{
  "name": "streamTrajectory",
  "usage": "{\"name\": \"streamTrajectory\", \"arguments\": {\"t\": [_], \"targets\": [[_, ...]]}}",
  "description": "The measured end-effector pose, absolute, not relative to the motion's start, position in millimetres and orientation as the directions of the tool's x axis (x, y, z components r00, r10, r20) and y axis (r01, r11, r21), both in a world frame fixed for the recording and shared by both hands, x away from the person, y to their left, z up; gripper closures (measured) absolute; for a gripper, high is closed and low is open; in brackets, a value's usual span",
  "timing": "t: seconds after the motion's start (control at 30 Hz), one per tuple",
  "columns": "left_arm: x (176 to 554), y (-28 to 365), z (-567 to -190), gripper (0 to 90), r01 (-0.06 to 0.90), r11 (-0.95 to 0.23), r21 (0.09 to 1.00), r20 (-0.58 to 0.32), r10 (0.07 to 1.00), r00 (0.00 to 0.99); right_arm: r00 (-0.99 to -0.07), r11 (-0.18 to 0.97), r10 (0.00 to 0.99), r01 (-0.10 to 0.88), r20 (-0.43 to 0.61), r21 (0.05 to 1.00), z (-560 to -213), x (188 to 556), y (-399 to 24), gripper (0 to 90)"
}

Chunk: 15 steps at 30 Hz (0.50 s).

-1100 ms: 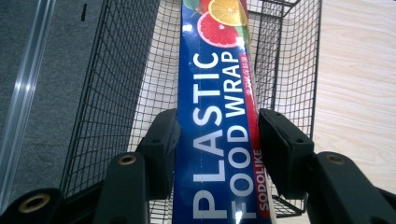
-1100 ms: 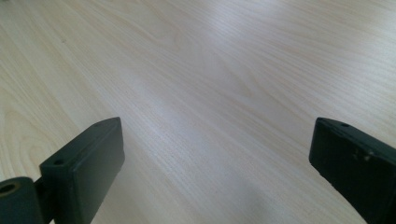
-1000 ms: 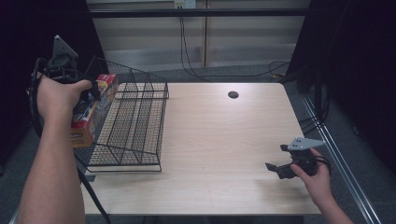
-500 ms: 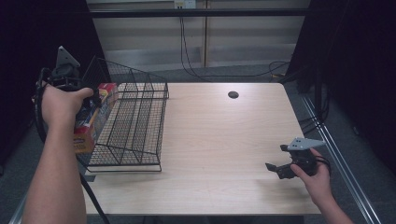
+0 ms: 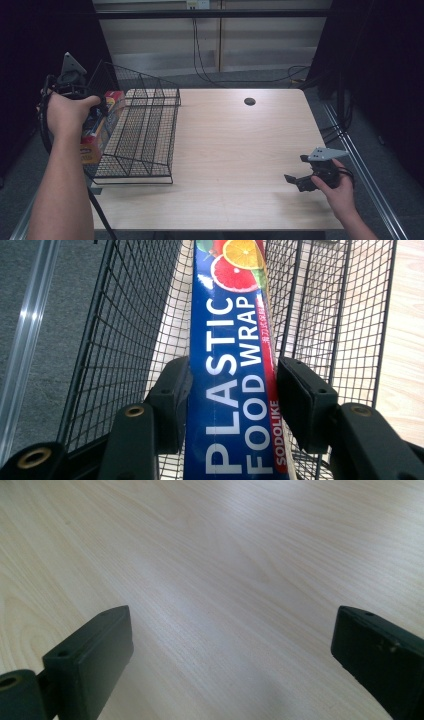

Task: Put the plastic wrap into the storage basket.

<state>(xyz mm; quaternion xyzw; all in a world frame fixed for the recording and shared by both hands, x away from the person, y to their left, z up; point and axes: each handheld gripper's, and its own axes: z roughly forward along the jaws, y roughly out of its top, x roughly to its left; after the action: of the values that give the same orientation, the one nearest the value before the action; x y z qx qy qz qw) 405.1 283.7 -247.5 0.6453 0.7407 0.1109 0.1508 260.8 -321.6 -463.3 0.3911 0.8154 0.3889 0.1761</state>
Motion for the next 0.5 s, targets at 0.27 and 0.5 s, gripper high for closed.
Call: {"name": "streamTrajectory", "arguments": {"t": [0.27,0.5], "targets": [[410,283,-256,48.8,0.926,0.139,0.350,-0.081,0.990,-0.117,-0.628,0.391,0.778,0.505,0.017,0.770,-463,260,-321,3.3],[414,284,-266,48.7,0.931,0.136,0.339,-0.074,0.990,-0.118,-0.631,0.394,0.776,0.502,0.014,0.770,-464,261,-321,3.3]]}}
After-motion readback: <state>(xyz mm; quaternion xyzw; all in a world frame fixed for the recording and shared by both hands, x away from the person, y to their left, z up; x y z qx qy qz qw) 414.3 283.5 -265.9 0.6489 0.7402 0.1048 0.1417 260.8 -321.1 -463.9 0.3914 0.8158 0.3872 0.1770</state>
